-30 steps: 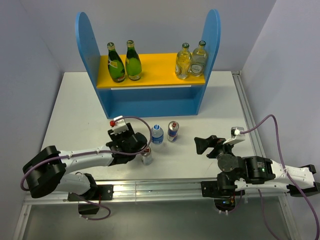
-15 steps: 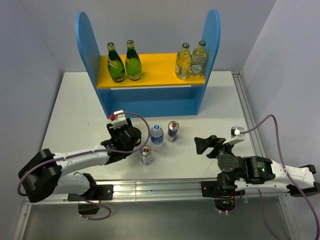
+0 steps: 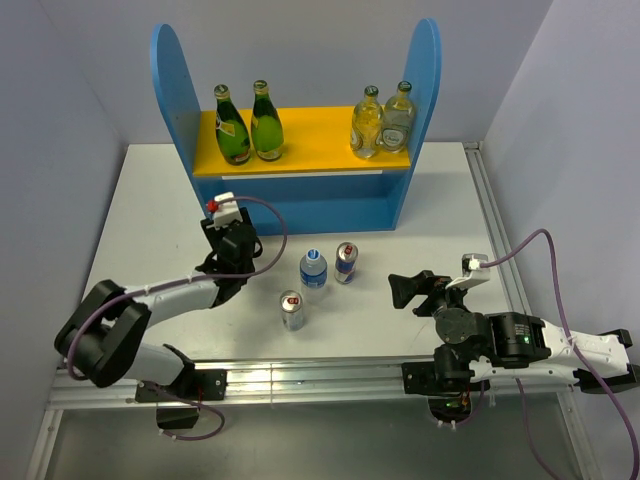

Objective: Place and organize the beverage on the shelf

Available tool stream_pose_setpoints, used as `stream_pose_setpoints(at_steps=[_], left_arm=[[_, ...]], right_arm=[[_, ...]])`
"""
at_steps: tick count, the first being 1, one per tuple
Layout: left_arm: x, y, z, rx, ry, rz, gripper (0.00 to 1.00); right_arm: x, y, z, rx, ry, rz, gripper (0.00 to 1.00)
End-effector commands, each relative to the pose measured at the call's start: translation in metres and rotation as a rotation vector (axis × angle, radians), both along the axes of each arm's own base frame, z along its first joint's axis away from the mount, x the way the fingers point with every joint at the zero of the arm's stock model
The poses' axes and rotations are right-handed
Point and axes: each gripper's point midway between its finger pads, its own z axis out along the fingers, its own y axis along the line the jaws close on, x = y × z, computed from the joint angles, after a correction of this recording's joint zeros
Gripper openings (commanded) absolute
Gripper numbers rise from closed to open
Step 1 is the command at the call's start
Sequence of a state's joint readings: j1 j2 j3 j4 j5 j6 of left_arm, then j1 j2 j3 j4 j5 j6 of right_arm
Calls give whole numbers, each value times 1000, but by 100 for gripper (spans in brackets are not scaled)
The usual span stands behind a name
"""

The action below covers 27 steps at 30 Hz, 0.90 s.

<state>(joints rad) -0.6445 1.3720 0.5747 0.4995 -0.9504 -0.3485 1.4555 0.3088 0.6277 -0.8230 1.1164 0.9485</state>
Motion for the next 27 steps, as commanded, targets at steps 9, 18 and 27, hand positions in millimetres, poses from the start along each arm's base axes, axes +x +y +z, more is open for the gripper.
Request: stream_pose_setpoints(at_steps=[9, 18, 27], left_arm=[[61, -5, 63, -127, -245, 35, 0], [73, -6, 70, -132, -278, 34, 0], [104, 2, 43, -130, -234, 72, 0]], right_arm=[[2, 1, 2, 16, -15, -15, 100], [2, 1, 2, 16, -15, -14, 100], [2, 0, 2, 21, -16, -14, 100]])
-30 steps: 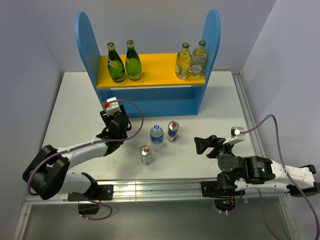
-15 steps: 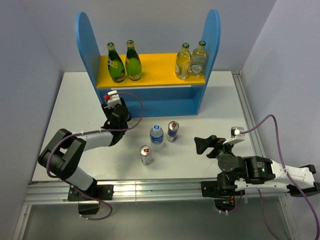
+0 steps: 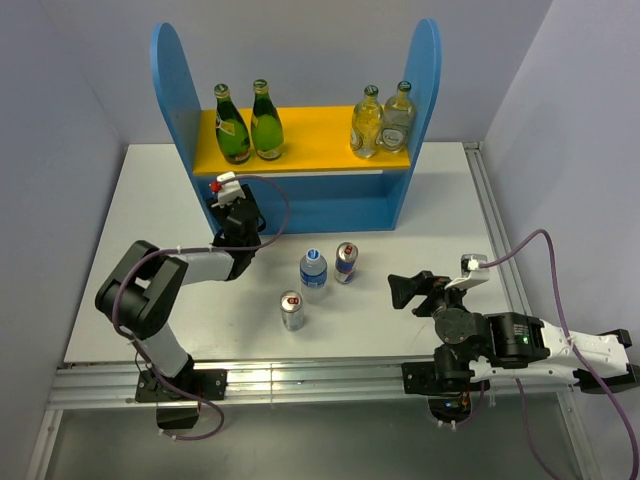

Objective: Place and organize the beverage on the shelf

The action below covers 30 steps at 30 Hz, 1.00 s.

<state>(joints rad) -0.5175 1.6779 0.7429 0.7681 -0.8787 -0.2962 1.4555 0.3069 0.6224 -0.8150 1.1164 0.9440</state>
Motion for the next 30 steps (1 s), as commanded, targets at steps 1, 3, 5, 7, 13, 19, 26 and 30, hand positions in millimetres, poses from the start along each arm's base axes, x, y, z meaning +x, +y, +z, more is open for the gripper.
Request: stream_pose_setpoints(at_steps=[1, 3, 5, 7, 13, 19, 26, 30], left_arm=[[32, 1, 46, -90, -149, 24, 0], [36, 1, 42, -88, -138, 28, 4], [38, 1, 38, -88, -128, 19, 18], [39, 1, 38, -87, -120, 19, 33], [38, 0, 33, -75, -96, 7, 75], [37, 1, 26, -65, -76, 11, 94], [31, 2, 28, -80, -68, 12, 96], [23, 1, 37, -96, -40, 3, 99]], right_arm=[[2, 0, 3, 22, -15, -15, 100], [2, -1, 3, 23, -16, -18, 100], [2, -1, 3, 22, -15, -18, 100], [2, -1, 3, 22, -16, -20, 100], [2, -1, 3, 28, -14, -18, 100], [1, -2, 4, 36, -14, -13, 100], [1, -2, 4, 39, -15, -11, 100], [1, -2, 4, 38, -14, -12, 100]])
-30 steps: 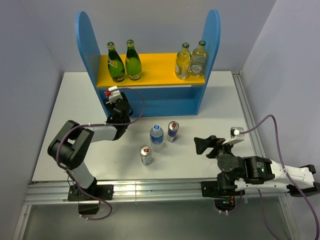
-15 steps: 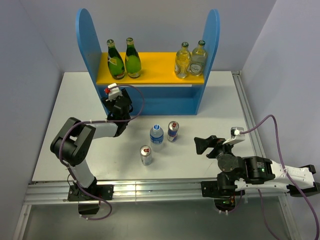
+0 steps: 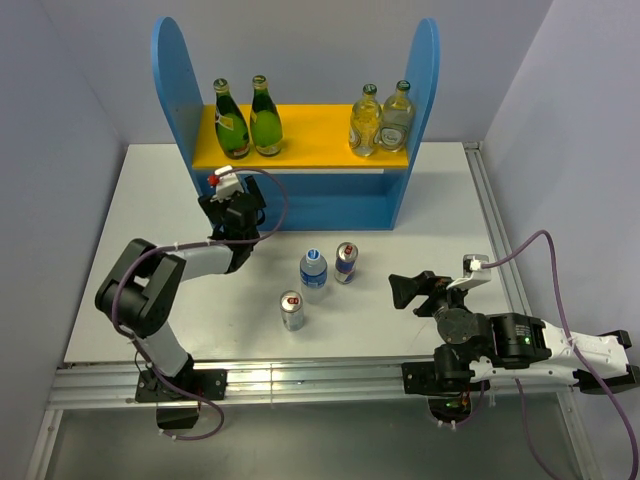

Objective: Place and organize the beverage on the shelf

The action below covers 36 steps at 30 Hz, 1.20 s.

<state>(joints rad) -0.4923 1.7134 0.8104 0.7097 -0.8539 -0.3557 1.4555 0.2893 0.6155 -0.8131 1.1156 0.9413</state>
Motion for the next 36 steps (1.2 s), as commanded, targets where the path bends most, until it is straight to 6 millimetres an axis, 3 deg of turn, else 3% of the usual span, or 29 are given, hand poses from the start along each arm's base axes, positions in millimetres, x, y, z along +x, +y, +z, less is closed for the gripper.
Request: stream_pose_setpoints(at_steps=[1, 11, 12, 15, 17, 18, 20, 22, 23, 24, 27, 29, 30, 36], left_arm=[[5, 0, 42, -59, -45, -22, 99], [-30, -30, 33, -85, 98, -212, 99], [-38, -29, 28, -75, 117, -215, 99], [-68, -36, 43, -96, 105, -248, 99], [-92, -46, 37, -100, 129, -285, 99], [-103, -43, 51, -113, 92, -280, 99], [-129, -59, 51, -109, 116, -338, 99], [-152, -71, 66, -145, 102, -415, 99], [-164, -71, 61, -130, 141, -440, 99], [-173, -72, 76, -160, 117, -476, 99], [-203, -87, 88, -187, 106, -619, 99], [-223, -103, 85, -179, 111, -751, 99], [-229, -109, 95, -201, 68, -805, 99], [-258, -155, 85, -201, 78, -1082, 99]], right_arm=[[2, 0, 5, 29, -13, -14, 100], [1, 0, 5, 29, -13, -12, 100], [1, 0, 5, 29, -12, -12, 100], [2, 0, 4, 21, -12, -14, 100], [2, 0, 4, 23, -12, -17, 100], [2, 0, 4, 24, -12, -18, 100], [2, -1, 4, 22, -11, -22, 100], [2, -1, 4, 22, -11, -23, 100], [2, -1, 3, 19, -11, -23, 100], [2, -1, 4, 19, -11, -25, 100], [2, -1, 4, 20, -11, -28, 100], [2, -1, 4, 20, -10, -29, 100], [3, -1, 4, 18, -11, -30, 100], [3, -1, 3, 10, -8, -35, 100]])
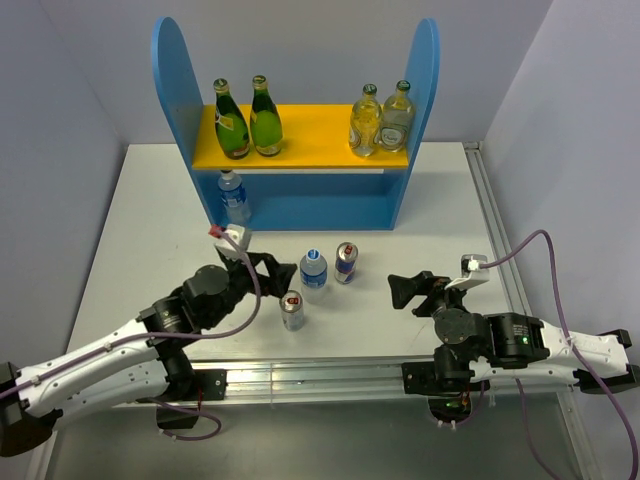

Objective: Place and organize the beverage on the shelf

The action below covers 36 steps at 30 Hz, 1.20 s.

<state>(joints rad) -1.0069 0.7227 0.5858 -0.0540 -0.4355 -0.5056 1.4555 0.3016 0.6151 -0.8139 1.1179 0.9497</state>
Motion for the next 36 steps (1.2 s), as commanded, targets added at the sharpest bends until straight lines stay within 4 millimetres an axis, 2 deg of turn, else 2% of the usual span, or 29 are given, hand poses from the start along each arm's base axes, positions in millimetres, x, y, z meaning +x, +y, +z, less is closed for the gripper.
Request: stream_pose_setpoints(at_steps=[1, 4, 8, 14, 17, 19, 31, 35, 36], left_arm=[[-23, -39, -6, 10, -24, -223, 99], [-34, -57, -10, 31, -36, -282, 99], [-31, -66, -18, 76, -37, -251, 99], [-14, -65, -34, 114, -50, -124, 99], [-4, -62, -49, 158, -48, -49, 99], [0, -61, -50, 160, -59, -15, 99], [21, -79, -67, 224, -105, 45, 99], [29, -81, -82, 260, -114, 81, 99], [34, -78, -84, 259, -115, 99, 96]], right_arm=[[3, -2, 4, 14, -10, -33, 100], [3, -2, 4, 15, -10, -32, 100], [3, -3, 4, 18, -11, -33, 100], [2, -3, 5, 28, -12, -28, 100], [2, -3, 5, 30, -13, -25, 100], [2, -3, 5, 35, -12, -21, 100], [1, -4, 6, 46, -14, -17, 100], [1, -3, 6, 49, -15, -13, 100], [1, -4, 7, 51, -16, -13, 100]])
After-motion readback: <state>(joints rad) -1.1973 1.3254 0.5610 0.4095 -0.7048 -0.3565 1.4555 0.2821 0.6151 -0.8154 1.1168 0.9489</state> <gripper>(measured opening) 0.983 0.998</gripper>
